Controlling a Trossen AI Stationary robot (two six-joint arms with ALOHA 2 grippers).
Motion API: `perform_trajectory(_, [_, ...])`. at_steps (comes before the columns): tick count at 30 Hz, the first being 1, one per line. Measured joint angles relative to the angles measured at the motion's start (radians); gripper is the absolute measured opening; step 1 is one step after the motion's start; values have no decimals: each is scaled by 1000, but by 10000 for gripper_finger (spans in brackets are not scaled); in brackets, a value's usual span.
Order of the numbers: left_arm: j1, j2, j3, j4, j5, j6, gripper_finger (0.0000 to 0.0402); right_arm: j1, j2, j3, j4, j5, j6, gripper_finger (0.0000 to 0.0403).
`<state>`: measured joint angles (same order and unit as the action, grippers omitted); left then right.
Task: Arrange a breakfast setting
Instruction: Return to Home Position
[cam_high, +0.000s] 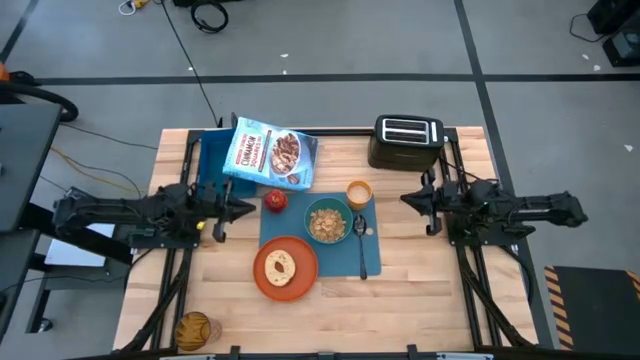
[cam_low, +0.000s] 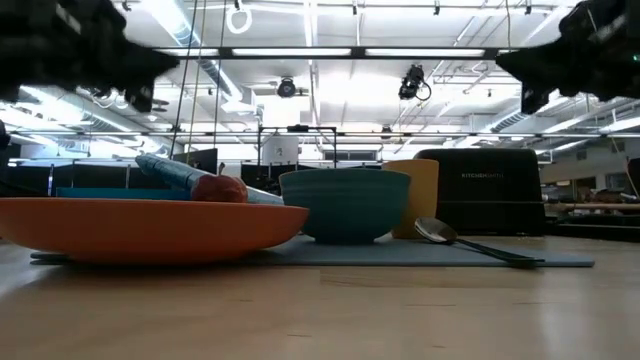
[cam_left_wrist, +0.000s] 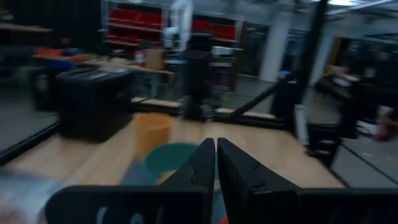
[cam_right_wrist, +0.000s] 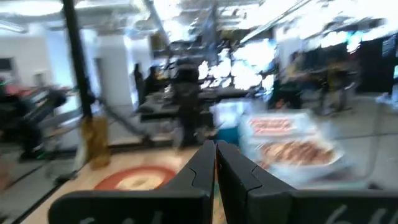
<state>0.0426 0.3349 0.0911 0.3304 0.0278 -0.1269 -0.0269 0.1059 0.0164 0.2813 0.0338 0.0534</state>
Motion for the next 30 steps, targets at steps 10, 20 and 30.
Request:
perform_trajectory(10, [-14,-197,-82,-139,-5,6,25,1,-54,-10,-16,-123,-9,24])
perform_trajectory(20, [-19,-330,-83,-275,-10,40,25,-1,-70,-10,-187,46,10,24])
perform_trajectory(30, [-19,-296,-83,-275,-10,42,25,0,-25,-10,-256,2,79,25])
